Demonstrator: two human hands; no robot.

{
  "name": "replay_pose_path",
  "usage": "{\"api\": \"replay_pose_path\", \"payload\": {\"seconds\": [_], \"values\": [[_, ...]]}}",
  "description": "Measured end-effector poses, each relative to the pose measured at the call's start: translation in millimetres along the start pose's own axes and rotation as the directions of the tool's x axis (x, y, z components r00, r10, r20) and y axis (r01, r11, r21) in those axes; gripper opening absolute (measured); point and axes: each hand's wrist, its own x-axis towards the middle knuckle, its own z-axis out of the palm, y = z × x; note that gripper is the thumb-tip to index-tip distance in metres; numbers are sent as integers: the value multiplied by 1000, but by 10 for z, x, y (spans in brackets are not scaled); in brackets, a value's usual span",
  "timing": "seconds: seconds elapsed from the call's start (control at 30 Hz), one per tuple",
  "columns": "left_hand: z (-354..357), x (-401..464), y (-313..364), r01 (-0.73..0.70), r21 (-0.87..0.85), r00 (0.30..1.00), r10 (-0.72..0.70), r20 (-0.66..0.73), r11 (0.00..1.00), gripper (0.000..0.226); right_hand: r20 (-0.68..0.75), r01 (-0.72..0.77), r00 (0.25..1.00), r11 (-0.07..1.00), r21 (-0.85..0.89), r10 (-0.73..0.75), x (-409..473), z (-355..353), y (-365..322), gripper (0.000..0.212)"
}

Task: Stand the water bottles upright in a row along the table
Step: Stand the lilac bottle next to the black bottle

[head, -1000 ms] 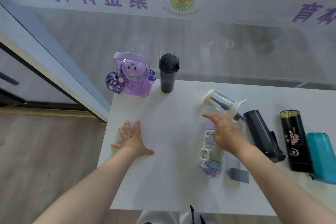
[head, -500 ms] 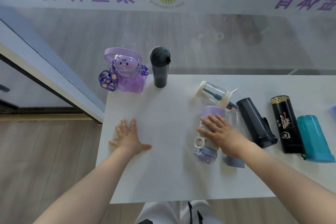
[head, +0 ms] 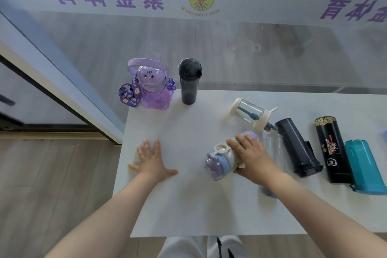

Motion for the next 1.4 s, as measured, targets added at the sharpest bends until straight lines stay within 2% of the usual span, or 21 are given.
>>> {"api": "replay_pose_path", "payload": {"seconds": [0.1,0.23,0.3,0.4,0.5,0.57,0.9,1.1,1.3,1.4], "values": [[4,-2,0,-3,5,1000,3,-7,1000,132,-77,-36,995,960,278,59,29,-37,-111,94],[7,17,-8,-5,10,1000,5,-8,1000,132,-96,-73,983,818,570,154,117,-69,-234,92],[8,20,-4,-6,14,1000,6,-5,1000,132,-112,-72,972,720,690,205,144,-94,-318,88],[13,32,-6,-10,27,1000,10,3,1000,134,-145,-15,950,507,862,275,159,-114,-481,82],[-5,42,-19,-27,74,999,24,46,997,140,-117,-13,918,323,946,378,197,-44,-585,71],[-18,46,-20,-35,96,997,28,69,995,143,-110,-3,901,260,966,420,247,-17,-616,68],[-23,93,-4,-18,92,996,10,86,996,144,-146,30,914,296,955,378,845,-157,-517,77],[-58,111,34,0,108,992,-13,123,994,145,-117,-35,906,347,937,407,1331,-158,-329,94],[-91,138,55,11,106,986,-28,162,994,147,-154,12,885,308,951,439,1724,-201,-230,86],[-83,148,58,14,94,983,-31,178,995,148,-188,29,867,330,944,461,1836,-250,-191,78]]}}
